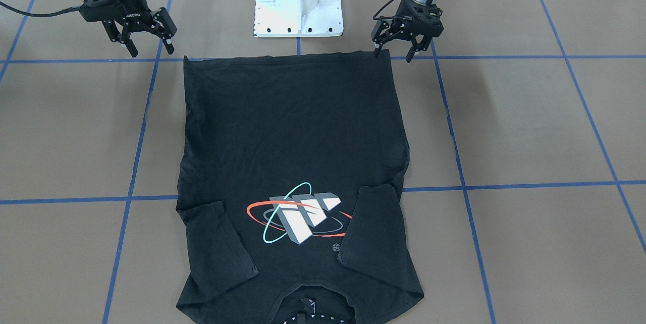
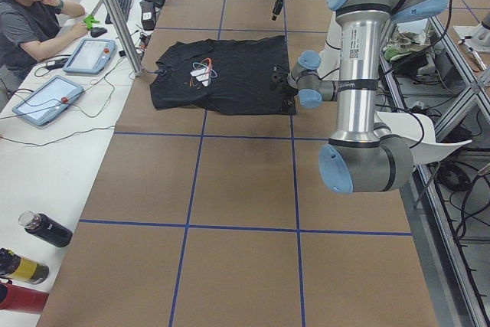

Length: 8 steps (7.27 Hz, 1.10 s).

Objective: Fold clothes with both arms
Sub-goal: 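Move both grippers down to the shirt hem corners nearest the robot, then lower both grippers and grasp the two hem corners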

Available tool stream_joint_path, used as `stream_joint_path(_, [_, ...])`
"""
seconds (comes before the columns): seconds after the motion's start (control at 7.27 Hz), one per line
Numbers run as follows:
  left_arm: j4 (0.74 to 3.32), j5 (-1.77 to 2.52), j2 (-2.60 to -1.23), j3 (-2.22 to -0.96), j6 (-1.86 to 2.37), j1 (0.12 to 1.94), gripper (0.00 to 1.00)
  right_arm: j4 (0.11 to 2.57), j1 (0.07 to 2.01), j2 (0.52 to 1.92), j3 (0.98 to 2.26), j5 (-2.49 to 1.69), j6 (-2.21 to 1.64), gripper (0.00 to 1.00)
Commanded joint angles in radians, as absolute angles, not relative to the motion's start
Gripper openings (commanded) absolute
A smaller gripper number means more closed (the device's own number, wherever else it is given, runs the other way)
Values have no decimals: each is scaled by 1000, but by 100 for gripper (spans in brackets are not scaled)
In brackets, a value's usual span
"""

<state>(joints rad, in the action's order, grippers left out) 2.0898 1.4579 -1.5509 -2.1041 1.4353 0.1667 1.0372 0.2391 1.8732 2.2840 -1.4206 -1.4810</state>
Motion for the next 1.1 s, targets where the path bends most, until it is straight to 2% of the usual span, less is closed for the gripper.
stream_joint_path(0.0, [2092, 1463, -1543, -2094, 1448, 143, 92, 1034, 235, 1871, 2283, -1410, -1483, 100])
stream_joint_path(0.14, [2094, 1466, -1545, -2092, 1448, 135, 79, 1034, 235, 1871, 2281, -1410, -1483, 100])
stream_joint_path(0.28, [2095, 1468, -1545, -2091, 1448, 127, 71, 1034, 233, 1871, 2281, -1410, -1483, 100])
stream_joint_path(0.96, [2095, 1496, -1554, -2060, 1503, 58, 65, 1034, 225, 1871, 2279, -1408, -1485, 100])
